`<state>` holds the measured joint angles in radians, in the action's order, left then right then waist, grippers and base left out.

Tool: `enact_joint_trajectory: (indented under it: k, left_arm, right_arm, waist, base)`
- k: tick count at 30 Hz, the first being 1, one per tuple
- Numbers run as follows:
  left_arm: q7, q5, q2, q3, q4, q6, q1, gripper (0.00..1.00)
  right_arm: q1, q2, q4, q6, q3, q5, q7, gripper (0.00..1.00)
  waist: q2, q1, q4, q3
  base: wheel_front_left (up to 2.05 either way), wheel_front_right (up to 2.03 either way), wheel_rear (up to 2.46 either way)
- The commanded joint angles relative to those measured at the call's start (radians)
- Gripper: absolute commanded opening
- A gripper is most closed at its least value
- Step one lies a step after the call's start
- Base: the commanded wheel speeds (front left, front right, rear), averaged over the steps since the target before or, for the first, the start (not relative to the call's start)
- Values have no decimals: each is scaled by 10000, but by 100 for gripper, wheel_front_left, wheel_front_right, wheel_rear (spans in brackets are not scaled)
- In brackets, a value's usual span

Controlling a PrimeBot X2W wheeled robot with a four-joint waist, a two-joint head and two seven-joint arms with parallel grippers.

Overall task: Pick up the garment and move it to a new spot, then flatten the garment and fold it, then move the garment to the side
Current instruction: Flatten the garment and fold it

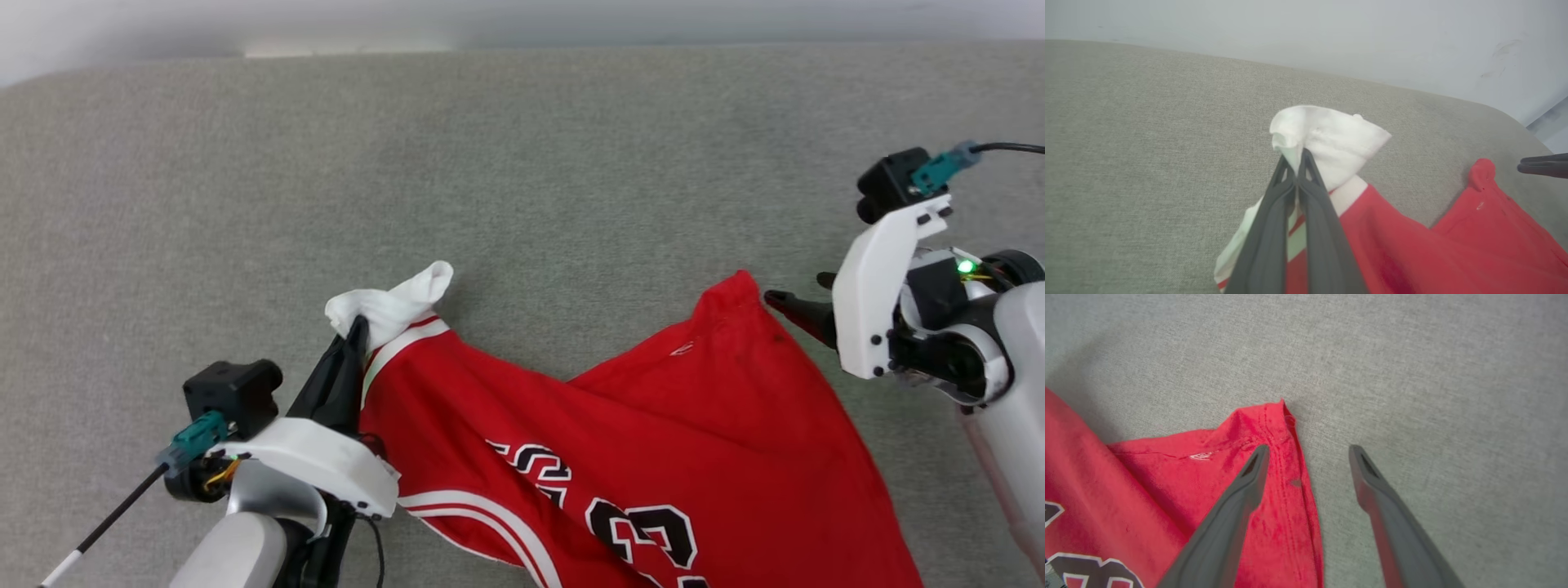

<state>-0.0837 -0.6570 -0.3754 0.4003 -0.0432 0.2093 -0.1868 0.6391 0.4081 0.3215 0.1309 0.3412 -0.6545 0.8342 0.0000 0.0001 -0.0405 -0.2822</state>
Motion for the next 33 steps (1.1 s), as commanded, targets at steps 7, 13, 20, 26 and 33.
enact_joint_trajectory:
  k: [7,13,20,26,33]
  left_arm:
    - [-230,66,246,191,330,-227,-517,0]
    - [-323,-22,233,208,618,-295,-464,0]
    - [-447,-131,-11,-88,770,-292,-426,0]
    - [-66,-286,-544,-518,1067,-540,-1509,0]
    - [15,-871,-363,-1141,2645,-951,-3866,0]
  right_arm:
    - [613,-405,1505,-2,1279,-515,134,100]
    - [488,-755,2624,0,2029,-924,198,0]
    - [1336,-626,2701,-3,2164,-890,-1281,0]
    - [1836,-747,3229,-3,1743,-267,-3160,0]
    - [2877,-1013,4094,-6,995,26,-4461,0]
  waist:
    - [0,-1,-572,-544]
    - [0,-1,-604,-330]
    - [0,-1,-261,455]
    - [0,-1,137,1374]
    - [0,-1,545,1697]
  base:
    - [0,0,0]
    - [0,0,0]
    - [0,0,0]
    - [0,0,0]
    - [0,0,0]
